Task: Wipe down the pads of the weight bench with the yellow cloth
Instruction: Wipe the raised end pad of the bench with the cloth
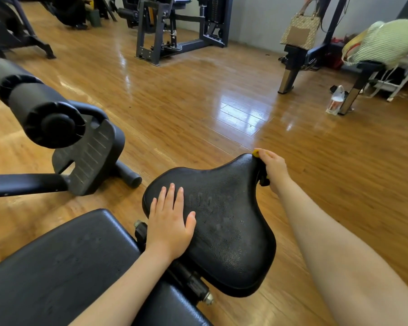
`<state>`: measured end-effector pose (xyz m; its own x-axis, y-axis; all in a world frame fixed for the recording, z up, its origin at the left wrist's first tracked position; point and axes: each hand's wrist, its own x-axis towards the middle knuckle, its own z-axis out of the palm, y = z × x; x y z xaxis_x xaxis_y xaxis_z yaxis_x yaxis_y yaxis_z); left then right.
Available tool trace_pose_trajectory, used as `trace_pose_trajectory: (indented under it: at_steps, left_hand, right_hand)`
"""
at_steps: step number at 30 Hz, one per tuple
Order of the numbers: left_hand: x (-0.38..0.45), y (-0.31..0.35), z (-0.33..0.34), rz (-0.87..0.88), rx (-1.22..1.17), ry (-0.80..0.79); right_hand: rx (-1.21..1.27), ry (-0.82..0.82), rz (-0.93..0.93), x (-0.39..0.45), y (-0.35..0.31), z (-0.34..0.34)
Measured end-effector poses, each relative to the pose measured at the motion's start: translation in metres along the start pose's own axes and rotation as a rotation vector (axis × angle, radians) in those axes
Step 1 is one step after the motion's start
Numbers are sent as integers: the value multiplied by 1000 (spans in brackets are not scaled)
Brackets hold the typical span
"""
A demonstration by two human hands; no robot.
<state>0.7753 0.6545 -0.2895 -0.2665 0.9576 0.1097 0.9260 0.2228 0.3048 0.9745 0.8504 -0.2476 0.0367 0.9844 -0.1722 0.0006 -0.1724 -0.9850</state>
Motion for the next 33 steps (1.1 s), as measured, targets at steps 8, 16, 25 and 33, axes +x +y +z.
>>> trace_pose_trajectory:
  at_steps: [8,16,25,33]
  left_hand:
    - [-2,-2,1,1,-14,15]
    - [1,1,2,4,2,7]
    - [2,-3,3,-4,9,-15]
    - [-5,13,-16,-52,35,-159]
  right_hand:
    - [-21,55,-80,-37,31,-24]
    - [93,-35,38,-18,12,-5]
    - [8,-32,45,-87,43,-11]
    - [-360,-177,-68,-155,39,-49]
